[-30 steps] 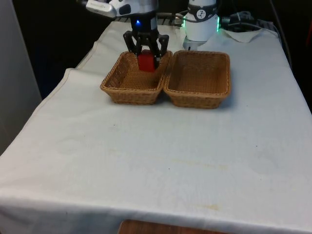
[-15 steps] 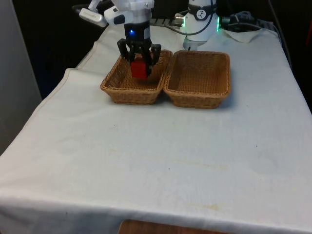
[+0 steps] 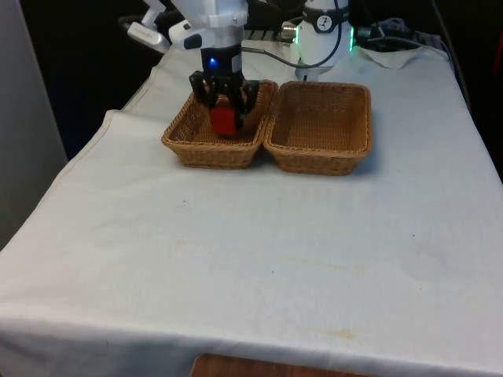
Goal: Pick up the red cube and place it into the right basket.
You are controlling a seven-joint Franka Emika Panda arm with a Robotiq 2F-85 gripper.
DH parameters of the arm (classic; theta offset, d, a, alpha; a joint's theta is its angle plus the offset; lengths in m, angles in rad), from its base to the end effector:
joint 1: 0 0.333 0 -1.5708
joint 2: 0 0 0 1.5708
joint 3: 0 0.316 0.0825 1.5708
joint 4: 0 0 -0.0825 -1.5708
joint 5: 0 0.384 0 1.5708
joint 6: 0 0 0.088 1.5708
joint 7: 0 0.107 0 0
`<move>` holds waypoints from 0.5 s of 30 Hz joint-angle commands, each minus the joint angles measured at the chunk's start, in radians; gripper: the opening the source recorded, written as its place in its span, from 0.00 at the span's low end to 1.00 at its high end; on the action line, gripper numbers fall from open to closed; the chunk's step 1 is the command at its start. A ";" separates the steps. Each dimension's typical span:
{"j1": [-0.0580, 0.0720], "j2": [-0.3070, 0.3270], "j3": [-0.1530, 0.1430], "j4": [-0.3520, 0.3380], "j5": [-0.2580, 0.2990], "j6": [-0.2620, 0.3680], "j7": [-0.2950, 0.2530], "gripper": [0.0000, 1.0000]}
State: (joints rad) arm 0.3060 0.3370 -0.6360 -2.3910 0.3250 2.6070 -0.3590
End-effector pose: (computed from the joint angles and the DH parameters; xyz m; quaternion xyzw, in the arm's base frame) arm 0.4626 -0.1790 0.2027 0.9930 -0.1158 -0.0204 0.0135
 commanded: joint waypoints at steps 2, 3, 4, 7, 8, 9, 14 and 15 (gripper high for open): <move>-0.004 -0.005 0.003 -0.001 0.007 0.001 -0.008 0.19; -0.004 -0.005 0.003 0.000 0.006 0.000 -0.007 0.27; -0.003 -0.005 0.002 0.000 0.006 0.000 -0.007 0.37; -0.003 -0.005 0.001 0.000 0.005 -0.001 -0.007 0.66; -0.003 -0.005 0.001 0.000 0.004 -0.002 -0.006 0.75; -0.003 -0.005 0.001 0.000 0.004 -0.002 -0.006 0.86; -0.003 -0.004 0.000 0.001 0.003 -0.003 -0.006 1.00; 0.000 0.000 -0.002 0.002 0.000 -0.001 -0.001 1.00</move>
State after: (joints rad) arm 0.3060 0.3370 -0.6380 -2.3890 0.3250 2.6060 -0.3600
